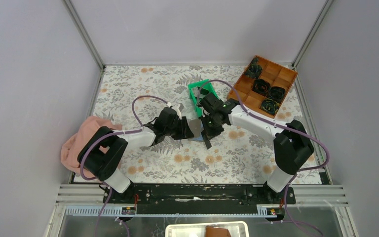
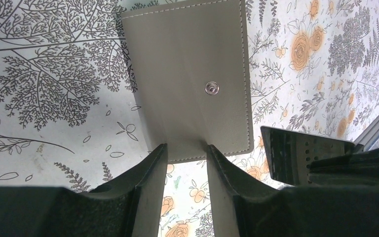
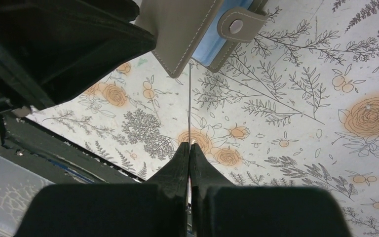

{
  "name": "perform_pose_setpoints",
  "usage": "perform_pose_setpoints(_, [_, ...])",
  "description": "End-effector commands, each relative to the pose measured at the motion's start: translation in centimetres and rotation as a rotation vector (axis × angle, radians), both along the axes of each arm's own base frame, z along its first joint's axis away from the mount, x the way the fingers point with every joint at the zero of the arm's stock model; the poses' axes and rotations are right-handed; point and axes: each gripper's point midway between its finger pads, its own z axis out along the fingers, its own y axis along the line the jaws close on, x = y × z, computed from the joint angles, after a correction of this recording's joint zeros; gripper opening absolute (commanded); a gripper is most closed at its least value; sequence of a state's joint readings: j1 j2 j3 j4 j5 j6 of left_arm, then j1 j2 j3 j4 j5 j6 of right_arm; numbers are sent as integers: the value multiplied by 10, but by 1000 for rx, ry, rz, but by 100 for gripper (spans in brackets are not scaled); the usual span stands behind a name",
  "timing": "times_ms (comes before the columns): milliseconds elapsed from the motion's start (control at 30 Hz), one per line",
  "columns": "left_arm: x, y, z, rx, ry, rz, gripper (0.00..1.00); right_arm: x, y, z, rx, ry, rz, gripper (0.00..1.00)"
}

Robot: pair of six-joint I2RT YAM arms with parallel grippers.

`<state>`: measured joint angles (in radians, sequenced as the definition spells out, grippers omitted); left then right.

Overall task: Put the credit cards into the card holder
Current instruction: Open the card holder at the center of the board.

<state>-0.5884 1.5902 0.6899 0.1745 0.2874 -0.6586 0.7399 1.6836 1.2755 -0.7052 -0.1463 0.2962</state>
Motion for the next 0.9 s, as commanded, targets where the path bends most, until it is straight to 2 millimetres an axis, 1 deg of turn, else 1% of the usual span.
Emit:
perform_pose_setpoints(0, [6, -2, 3, 18, -27, -5, 42, 6, 1, -8, -47, -13, -12, 0])
perform_pose_setpoints(333, [6, -1, 5, 31, -37, -18, 42, 13, 10, -16, -48, -3, -11, 0])
perform_pose_setpoints(433, [6, -1, 4, 35, -33, -20, 42, 18, 17, -14, -31, -4, -14, 0])
perform_pose_setpoints(633, [5, -1, 2, 38, -30, -26, 41, 29, 25, -22, -41, -5, -25, 0])
perform_pose_setpoints(733, [5, 0, 3, 37, -32, -27, 41, 38, 23, -23, -68, -32, -47, 0])
perform_pose_setpoints(867, [2, 1, 3, 37, -30, -29, 41, 52, 15, -22, -123, -87, -84, 0])
